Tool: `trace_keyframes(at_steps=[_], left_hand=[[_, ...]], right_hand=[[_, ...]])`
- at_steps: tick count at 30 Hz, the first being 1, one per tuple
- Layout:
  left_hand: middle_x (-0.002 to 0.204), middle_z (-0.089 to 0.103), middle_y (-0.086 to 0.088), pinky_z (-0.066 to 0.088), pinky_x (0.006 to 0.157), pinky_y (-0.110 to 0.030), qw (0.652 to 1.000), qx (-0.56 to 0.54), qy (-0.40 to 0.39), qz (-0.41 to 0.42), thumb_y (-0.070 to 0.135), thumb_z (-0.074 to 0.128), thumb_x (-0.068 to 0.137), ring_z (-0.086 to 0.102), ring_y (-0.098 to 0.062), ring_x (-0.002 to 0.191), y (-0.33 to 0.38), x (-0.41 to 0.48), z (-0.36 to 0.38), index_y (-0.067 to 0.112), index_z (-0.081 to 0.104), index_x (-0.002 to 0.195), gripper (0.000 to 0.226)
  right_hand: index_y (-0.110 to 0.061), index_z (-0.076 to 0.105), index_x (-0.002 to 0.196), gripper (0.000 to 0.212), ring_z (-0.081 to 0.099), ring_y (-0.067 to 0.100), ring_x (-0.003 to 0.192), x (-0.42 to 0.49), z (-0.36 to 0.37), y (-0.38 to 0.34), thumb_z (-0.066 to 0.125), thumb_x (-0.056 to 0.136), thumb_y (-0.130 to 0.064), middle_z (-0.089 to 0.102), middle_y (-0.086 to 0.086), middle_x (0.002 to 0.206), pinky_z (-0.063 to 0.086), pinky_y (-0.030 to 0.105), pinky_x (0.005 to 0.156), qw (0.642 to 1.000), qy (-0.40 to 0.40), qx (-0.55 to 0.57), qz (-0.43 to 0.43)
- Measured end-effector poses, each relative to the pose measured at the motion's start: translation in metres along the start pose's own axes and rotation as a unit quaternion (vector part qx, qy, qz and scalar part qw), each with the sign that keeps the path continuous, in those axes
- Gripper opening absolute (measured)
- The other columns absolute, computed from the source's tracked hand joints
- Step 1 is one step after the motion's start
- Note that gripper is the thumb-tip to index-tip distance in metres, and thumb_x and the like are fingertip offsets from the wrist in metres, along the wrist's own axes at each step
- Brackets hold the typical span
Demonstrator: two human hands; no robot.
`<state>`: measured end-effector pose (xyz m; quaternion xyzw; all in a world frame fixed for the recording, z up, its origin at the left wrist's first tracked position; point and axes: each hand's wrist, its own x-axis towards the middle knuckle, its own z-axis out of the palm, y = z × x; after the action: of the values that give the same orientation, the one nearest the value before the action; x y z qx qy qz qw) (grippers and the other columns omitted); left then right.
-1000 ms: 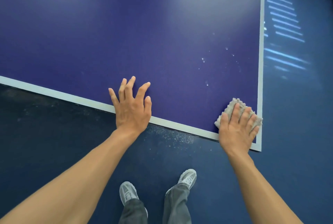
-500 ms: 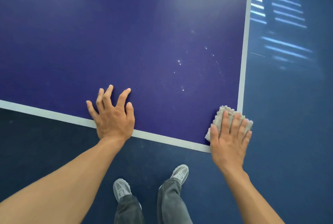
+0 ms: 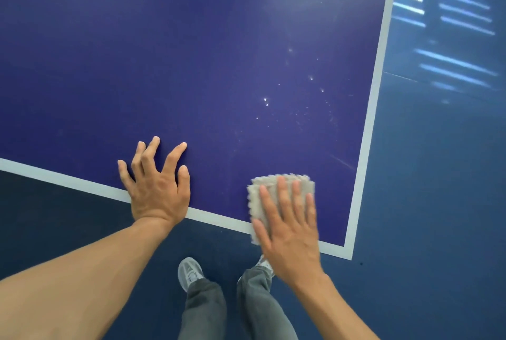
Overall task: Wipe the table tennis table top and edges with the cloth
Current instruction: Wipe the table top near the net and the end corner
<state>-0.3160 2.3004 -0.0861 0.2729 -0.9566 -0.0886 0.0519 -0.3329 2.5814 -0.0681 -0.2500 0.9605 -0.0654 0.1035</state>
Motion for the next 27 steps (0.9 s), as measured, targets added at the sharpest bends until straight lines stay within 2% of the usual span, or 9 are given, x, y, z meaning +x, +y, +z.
trace_keyframes(at_steps=[4,8,9,10,12,16,19,21,27], left_hand=[[0.160,0.030,-0.010,0.010,0.122,-0.068,1.000,0.003,0.000,0.002,0.043,0.034,0.101,0.025,-0.036,0.152,0.001,0.001,-0.002,0.037,0.047,0.149,0.050],[0.160,0.032,-0.010,0.012,0.122,-0.069,1.000,0.007,0.000,0.008,0.042,0.036,0.101,0.026,-0.037,0.152,0.000,0.000,-0.001,0.037,0.048,0.148,0.049],[0.160,0.032,-0.010,0.013,0.122,-0.069,1.000,0.007,-0.001,0.008,0.042,0.036,0.101,0.026,-0.037,0.152,-0.001,0.000,-0.001,0.038,0.048,0.148,0.048],[0.160,0.032,-0.010,0.012,0.122,-0.069,1.000,0.006,-0.001,0.008,0.042,0.037,0.101,0.026,-0.037,0.152,-0.001,0.000,-0.002,0.038,0.048,0.148,0.048],[0.160,0.032,-0.009,0.012,0.122,-0.068,1.000,0.006,-0.004,0.008,0.041,0.037,0.101,0.026,-0.036,0.152,-0.001,0.001,-0.003,0.038,0.049,0.148,0.048],[0.160,0.034,-0.008,0.013,0.122,-0.068,1.000,-0.005,0.006,0.007,0.040,0.037,0.102,0.029,-0.036,0.151,-0.002,-0.001,-0.003,0.038,0.050,0.147,0.047],[0.160,0.035,-0.008,0.013,0.122,-0.067,1.000,-0.016,0.009,0.006,0.039,0.038,0.102,0.030,-0.036,0.150,-0.002,0.001,-0.002,0.039,0.051,0.147,0.046],[0.159,0.036,-0.007,0.013,0.123,-0.066,1.000,-0.020,0.010,0.005,0.038,0.039,0.102,0.031,-0.036,0.150,-0.002,0.001,-0.002,0.038,0.052,0.146,0.046],[0.160,0.035,-0.007,0.010,0.123,-0.065,1.000,-0.021,0.013,0.003,0.038,0.038,0.102,0.030,-0.036,0.150,-0.008,0.000,0.000,0.038,0.052,0.146,0.046]], right_hand=[[-0.023,0.019,0.167,0.068,0.003,0.035,0.162,0.025,-0.020,0.033,0.027,0.106,-0.053,0.007,0.011,0.175,0.011,0.061,0.127,0.993,-0.010,0.000,0.118],[-0.025,0.002,0.168,0.072,-0.009,0.036,0.161,0.128,-0.033,0.021,0.014,0.104,-0.055,-0.005,0.012,0.175,-0.003,0.061,0.127,0.958,0.010,0.052,0.281],[-0.025,-0.001,0.168,0.071,-0.011,0.036,0.160,0.155,-0.035,0.011,0.015,0.105,-0.054,-0.007,0.012,0.175,-0.005,0.061,0.126,0.955,0.010,0.064,0.289],[-0.024,-0.002,0.168,0.069,-0.012,0.037,0.160,0.175,-0.035,-0.002,0.017,0.107,-0.053,-0.009,0.012,0.175,-0.005,0.062,0.126,0.961,0.007,0.059,0.268],[-0.024,0.000,0.168,0.067,-0.011,0.039,0.160,0.192,-0.033,-0.033,0.021,0.110,-0.050,-0.008,0.013,0.175,-0.005,0.063,0.125,0.988,-0.003,0.021,0.156],[-0.025,0.023,0.166,0.063,0.000,0.038,0.161,0.143,-0.018,-0.062,0.030,0.109,-0.051,0.011,0.010,0.175,0.008,0.061,0.127,0.995,-0.014,-0.016,-0.098],[-0.027,0.027,0.166,0.061,0.005,0.034,0.162,0.083,-0.010,-0.029,0.031,0.110,-0.053,0.014,0.006,0.175,0.016,0.061,0.127,0.987,-0.025,-0.028,-0.159],[-0.030,0.024,0.166,0.062,0.006,0.032,0.162,0.060,-0.013,0.004,0.027,0.110,-0.055,0.013,0.004,0.175,0.016,0.059,0.127,0.991,-0.025,-0.043,-0.125],[-0.036,-0.004,0.165,0.067,-0.016,0.023,0.161,0.091,-0.048,0.081,0.015,0.105,-0.059,-0.011,-0.002,0.175,-0.012,0.046,0.129,0.989,-0.061,-0.013,0.133]])
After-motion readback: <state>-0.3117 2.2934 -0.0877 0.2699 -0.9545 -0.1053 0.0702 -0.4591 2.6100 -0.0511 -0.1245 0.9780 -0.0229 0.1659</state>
